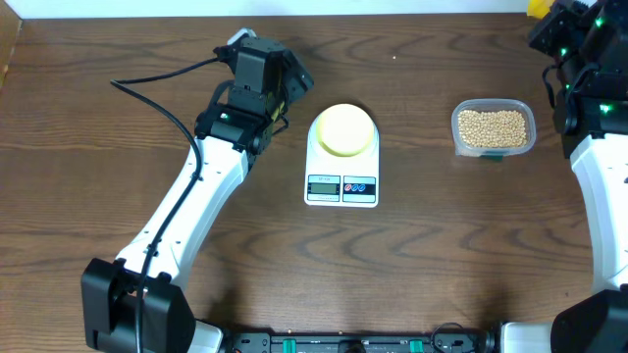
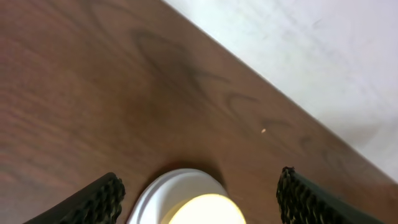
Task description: Scoop item into bowl and weigh 50g on scale
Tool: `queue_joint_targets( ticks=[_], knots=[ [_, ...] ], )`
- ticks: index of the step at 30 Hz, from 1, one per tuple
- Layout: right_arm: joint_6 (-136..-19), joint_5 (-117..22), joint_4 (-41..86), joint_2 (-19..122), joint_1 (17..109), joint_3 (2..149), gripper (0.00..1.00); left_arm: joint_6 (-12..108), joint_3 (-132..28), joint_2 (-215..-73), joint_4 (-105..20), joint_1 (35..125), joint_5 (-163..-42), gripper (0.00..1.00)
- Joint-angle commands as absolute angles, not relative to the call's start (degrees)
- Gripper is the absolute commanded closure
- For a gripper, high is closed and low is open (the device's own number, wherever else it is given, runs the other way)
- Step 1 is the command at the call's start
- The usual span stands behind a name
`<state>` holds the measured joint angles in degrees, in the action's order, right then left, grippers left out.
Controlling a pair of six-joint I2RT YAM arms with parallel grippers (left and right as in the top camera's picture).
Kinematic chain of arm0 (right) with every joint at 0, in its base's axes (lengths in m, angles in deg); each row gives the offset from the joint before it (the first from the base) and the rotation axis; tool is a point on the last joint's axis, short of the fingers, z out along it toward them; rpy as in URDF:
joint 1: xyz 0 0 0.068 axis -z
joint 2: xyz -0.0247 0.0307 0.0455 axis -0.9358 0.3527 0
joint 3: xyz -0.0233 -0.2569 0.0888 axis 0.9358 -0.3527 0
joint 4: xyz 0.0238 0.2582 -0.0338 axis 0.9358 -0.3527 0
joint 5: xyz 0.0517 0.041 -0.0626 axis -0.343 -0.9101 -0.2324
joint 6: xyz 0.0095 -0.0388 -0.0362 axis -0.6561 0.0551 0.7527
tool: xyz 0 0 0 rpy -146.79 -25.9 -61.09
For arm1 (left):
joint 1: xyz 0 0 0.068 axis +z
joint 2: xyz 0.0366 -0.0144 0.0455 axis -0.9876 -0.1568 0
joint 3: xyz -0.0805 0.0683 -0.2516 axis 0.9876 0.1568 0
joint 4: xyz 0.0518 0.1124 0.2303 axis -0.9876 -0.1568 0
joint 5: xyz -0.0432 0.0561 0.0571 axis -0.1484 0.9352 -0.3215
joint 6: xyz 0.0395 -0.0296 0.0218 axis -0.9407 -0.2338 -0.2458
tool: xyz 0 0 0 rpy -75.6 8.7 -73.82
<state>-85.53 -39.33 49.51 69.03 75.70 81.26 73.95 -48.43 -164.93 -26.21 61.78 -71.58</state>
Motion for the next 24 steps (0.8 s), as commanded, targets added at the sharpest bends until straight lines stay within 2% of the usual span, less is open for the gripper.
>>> queue_joint_targets(
  ticks=[1,17,24],
  knots=[
    [-86.02,-39.29,49.99,69.08,75.24,81.81,0.98,72.97,-48.41,-165.52,-27.43,61.93,-70.6,0.2],
    [-90.63,-43.57,50.25,69.1,75.24,81.81,0.99,72.97,-48.41,-165.52,-29.0,61.93,-70.6,0.2],
    [-98.47,-43.55,52.46,69.41,75.24,81.81,0.99,72.97,-48.41,-165.52,-29.0,61.93,-70.6,0.2]
  ],
)
